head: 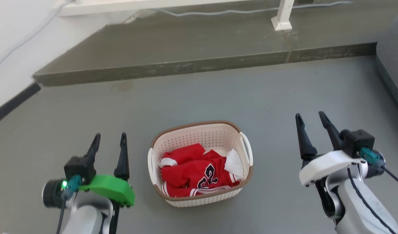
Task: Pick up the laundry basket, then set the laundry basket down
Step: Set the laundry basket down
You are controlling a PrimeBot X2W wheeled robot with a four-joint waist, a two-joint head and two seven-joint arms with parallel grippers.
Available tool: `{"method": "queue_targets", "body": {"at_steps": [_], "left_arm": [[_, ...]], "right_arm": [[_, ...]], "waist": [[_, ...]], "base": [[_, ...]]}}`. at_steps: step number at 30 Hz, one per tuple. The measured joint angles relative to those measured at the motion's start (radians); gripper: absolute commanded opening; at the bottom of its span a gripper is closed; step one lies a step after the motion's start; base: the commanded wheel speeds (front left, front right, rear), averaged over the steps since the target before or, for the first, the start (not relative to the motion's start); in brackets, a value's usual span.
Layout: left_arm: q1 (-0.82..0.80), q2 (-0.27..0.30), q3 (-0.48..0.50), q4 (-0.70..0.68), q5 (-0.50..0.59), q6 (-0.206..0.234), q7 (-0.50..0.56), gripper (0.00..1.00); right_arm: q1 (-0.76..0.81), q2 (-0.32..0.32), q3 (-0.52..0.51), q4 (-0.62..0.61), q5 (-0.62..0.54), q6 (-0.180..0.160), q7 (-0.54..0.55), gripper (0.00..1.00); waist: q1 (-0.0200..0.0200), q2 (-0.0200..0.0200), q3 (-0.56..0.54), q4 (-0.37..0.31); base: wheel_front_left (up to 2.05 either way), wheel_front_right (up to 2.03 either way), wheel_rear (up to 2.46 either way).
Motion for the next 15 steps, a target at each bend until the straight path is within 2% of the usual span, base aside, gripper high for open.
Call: {"method": "queue_targets", "body": {"at_steps": [15], "left_arm": [[0.186, -0.005, 0.024, -0.124, 0.033, 0.009, 0.0, 1.0]], "right_arm": [[0.14, 0.003, -0.004, -0.059, -0.013, -0.01, 0.0, 1.0]], "waist": [[0.0, 0.0, -0.082, 0.023]], "base": [[0.0, 0.0, 0.0]]}}
